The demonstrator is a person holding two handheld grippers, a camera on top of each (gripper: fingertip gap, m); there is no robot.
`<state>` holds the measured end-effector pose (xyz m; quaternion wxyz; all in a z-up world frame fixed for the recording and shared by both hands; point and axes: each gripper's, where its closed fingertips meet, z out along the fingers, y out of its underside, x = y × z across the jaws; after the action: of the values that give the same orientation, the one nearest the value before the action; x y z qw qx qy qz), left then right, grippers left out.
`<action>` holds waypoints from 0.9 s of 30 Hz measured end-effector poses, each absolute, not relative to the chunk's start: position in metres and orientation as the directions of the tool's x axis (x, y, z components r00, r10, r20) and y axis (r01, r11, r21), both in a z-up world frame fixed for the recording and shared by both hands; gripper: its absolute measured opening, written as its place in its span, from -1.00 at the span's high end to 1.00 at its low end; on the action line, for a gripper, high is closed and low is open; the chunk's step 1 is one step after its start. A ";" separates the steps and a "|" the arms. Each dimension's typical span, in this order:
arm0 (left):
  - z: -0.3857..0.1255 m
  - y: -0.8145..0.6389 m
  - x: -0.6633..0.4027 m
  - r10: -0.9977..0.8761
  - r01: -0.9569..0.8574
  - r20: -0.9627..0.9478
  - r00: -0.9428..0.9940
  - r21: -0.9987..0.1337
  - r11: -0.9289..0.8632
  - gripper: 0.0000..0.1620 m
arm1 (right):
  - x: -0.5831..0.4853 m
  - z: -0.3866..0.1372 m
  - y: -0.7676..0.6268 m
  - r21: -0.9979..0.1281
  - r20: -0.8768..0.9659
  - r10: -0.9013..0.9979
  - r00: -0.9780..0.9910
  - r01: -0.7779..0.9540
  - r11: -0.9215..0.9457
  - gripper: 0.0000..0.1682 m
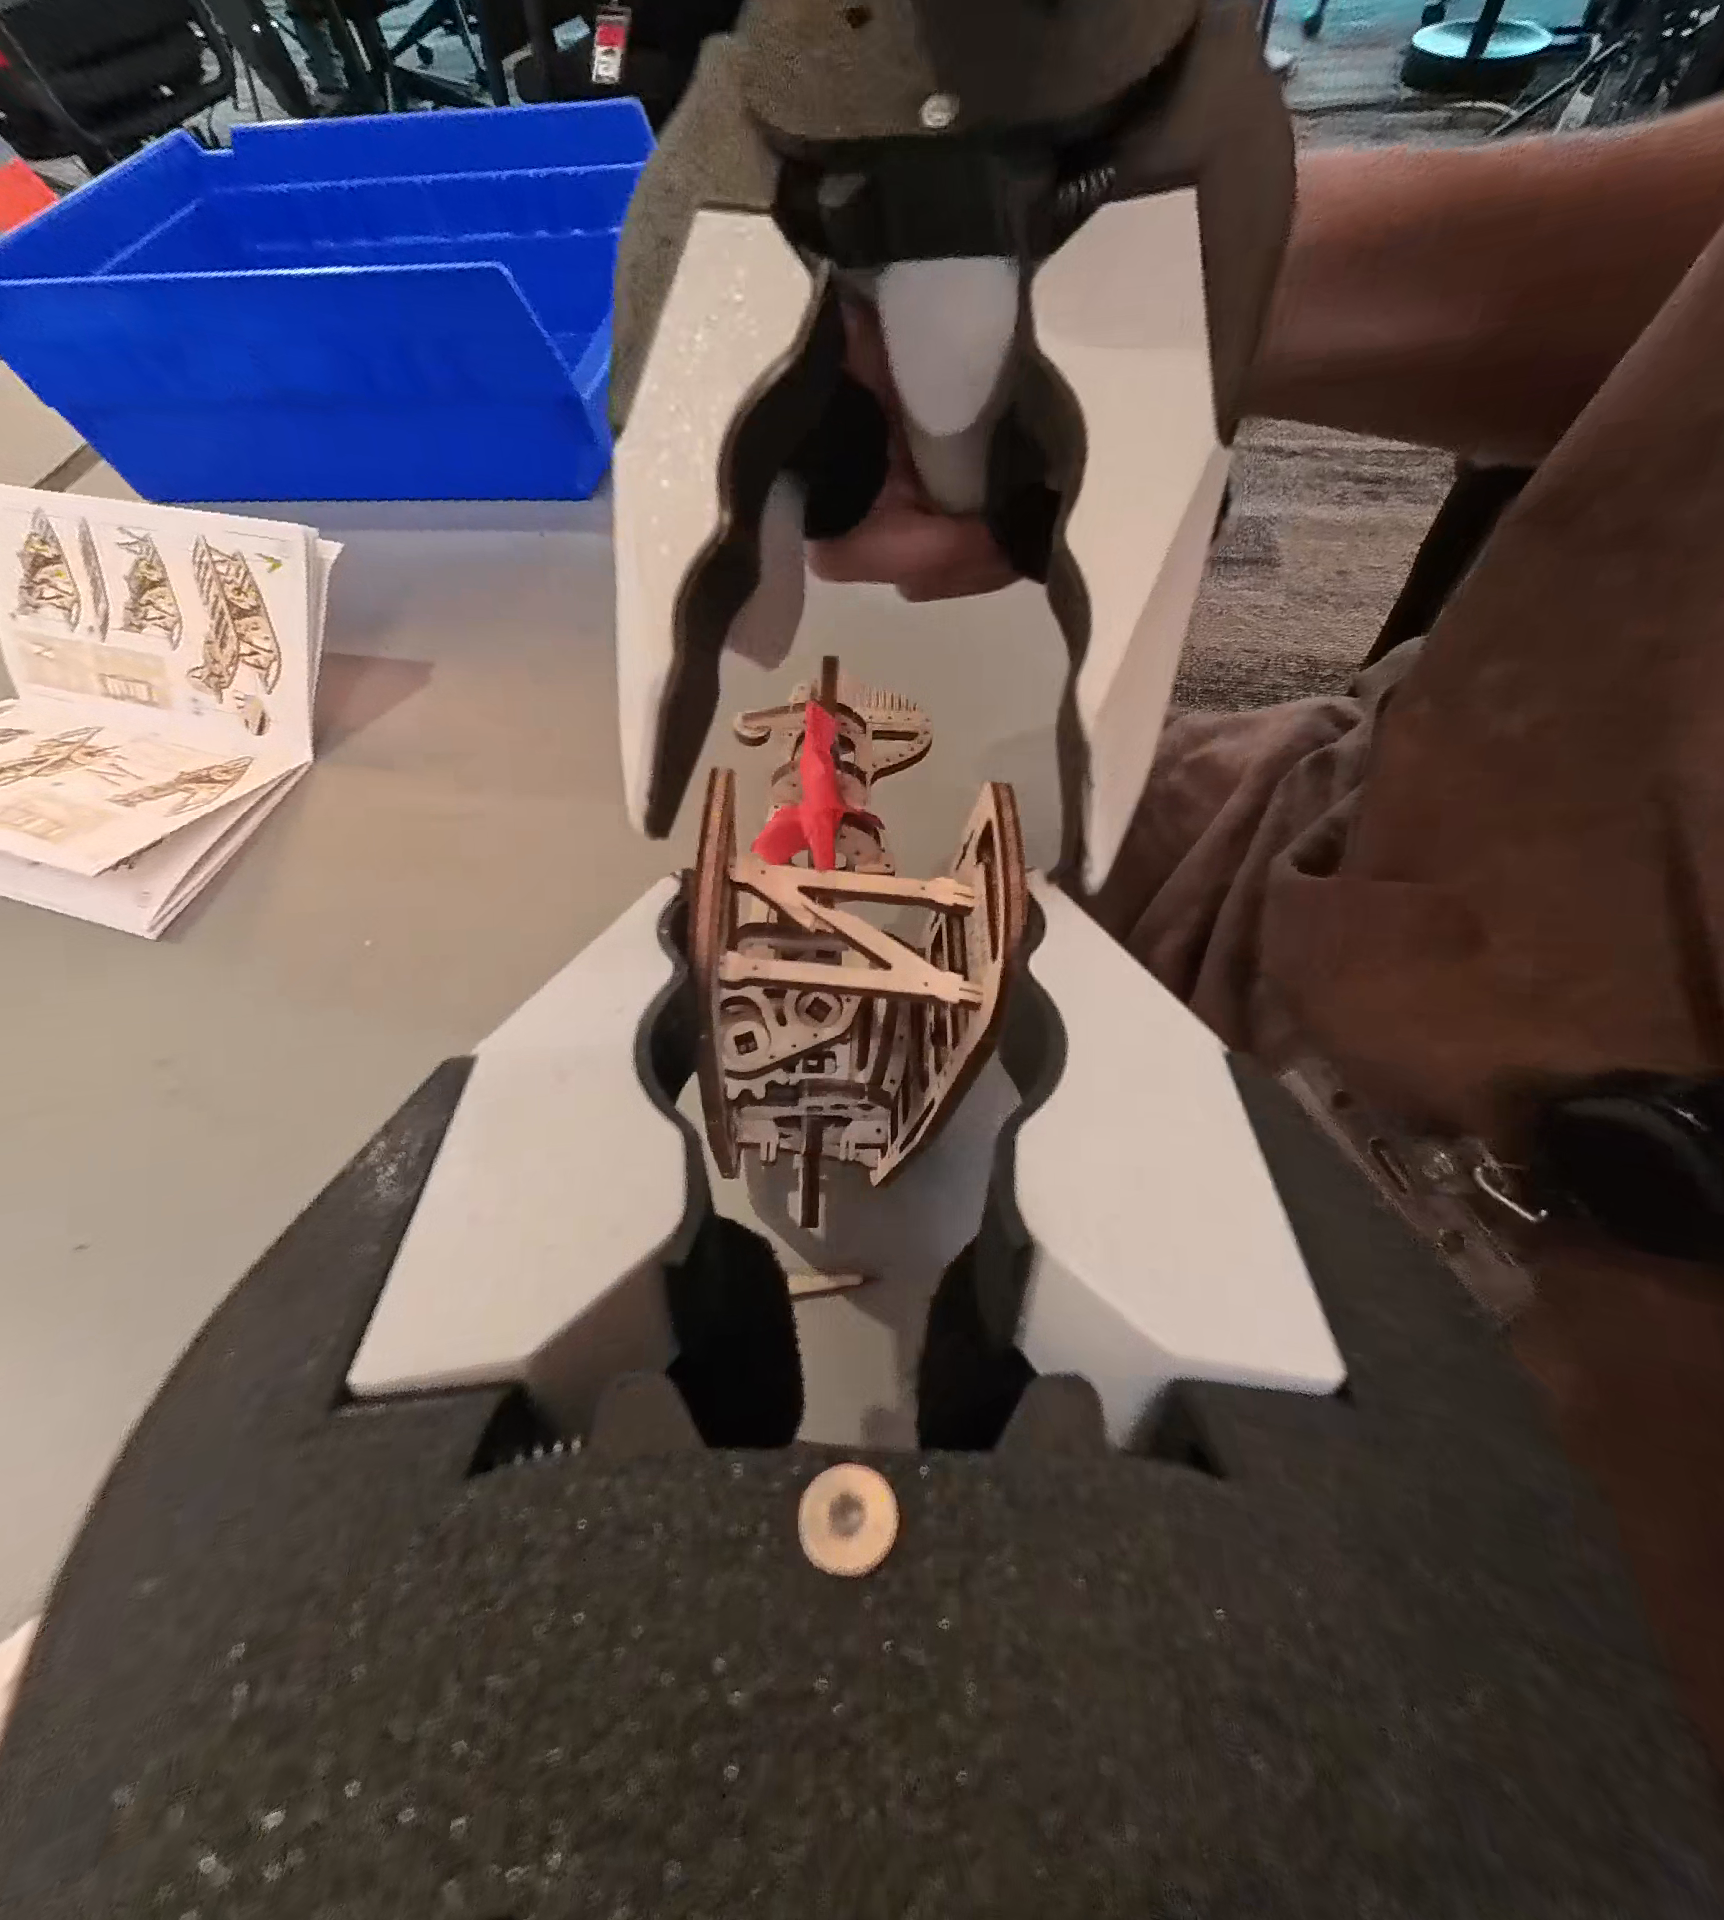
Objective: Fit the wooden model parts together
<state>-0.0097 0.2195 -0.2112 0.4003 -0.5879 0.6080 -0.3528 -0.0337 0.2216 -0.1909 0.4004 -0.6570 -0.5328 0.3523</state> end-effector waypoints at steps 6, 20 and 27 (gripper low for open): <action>-0.211 0.225 -0.012 -0.998 -0.408 -0.059 -0.001 -0.911 0.054 0.33 | -0.033 -0.191 0.228 -0.904 -0.093 0.986 0.138 0.404 -0.142 0.40; -0.230 0.259 -0.009 -0.991 -0.476 -0.085 0.103 -0.879 0.026 0.34 | -0.033 -0.203 0.259 -0.794 0.014 0.978 0.206 0.597 -0.114 0.37; -0.232 0.259 -0.006 -0.992 -0.496 -0.076 0.098 -0.868 0.018 0.34 | -0.024 -0.207 0.256 -0.584 -0.006 0.978 0.206 0.793 -0.171 0.41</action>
<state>-0.0060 0.2590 -0.2317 0.3956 -0.6267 0.5936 -0.3137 -0.0242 0.2562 -0.2074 0.2365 -0.7398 -0.5988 0.1956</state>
